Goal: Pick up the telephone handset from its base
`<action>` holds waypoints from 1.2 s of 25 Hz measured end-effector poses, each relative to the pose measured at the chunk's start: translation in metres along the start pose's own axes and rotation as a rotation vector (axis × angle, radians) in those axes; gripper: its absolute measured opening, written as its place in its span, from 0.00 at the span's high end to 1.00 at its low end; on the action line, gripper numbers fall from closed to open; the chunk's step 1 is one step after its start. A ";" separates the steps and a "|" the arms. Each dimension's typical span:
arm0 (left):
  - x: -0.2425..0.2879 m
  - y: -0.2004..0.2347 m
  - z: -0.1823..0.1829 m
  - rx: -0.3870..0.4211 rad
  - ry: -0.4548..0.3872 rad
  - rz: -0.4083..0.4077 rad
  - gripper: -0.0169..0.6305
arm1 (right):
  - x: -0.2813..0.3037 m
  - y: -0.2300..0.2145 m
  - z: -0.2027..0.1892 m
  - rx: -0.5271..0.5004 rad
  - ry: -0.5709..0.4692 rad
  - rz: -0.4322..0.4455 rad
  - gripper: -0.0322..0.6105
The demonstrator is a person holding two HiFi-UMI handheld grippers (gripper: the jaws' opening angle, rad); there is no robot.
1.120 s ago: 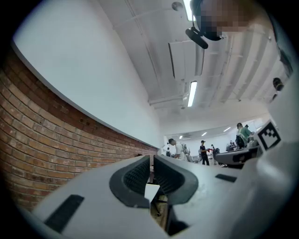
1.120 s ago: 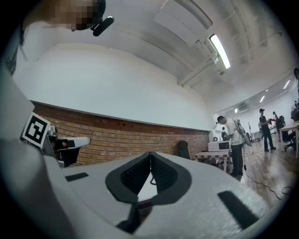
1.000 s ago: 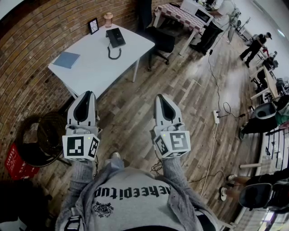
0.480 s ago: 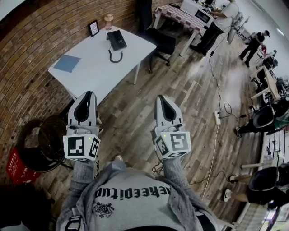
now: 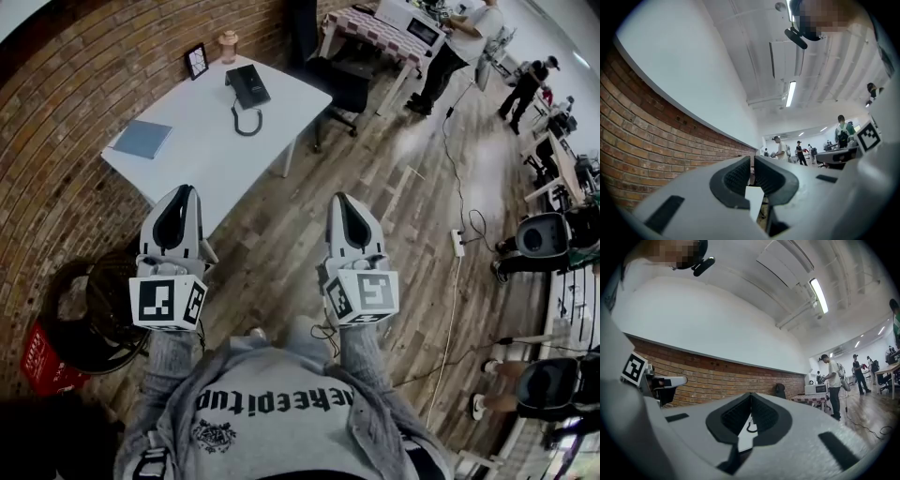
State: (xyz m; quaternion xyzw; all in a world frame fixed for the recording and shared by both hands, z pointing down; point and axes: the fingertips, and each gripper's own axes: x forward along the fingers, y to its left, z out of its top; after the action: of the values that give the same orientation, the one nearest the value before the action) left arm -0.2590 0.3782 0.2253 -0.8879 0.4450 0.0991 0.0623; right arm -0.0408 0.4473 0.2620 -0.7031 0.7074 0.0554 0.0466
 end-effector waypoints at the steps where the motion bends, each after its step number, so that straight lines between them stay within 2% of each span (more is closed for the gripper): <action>1: 0.004 0.003 -0.001 -0.005 0.003 -0.003 0.93 | 0.003 -0.001 -0.003 0.003 0.003 -0.006 0.94; 10: 0.052 0.015 -0.028 -0.021 0.026 -0.015 0.93 | 0.055 -0.014 -0.019 0.009 0.016 0.004 0.94; 22: 0.173 0.040 -0.046 -0.011 0.020 0.080 0.93 | 0.188 -0.075 -0.023 0.010 0.001 0.098 0.94; 30: 0.255 0.034 -0.056 0.006 0.006 0.139 0.93 | 0.265 -0.125 -0.024 0.010 -0.007 0.175 0.94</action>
State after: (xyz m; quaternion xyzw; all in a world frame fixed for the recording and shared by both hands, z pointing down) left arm -0.1305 0.1483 0.2196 -0.8549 0.5061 0.0991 0.0566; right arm 0.0832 0.1806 0.2461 -0.6383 0.7662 0.0581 0.0473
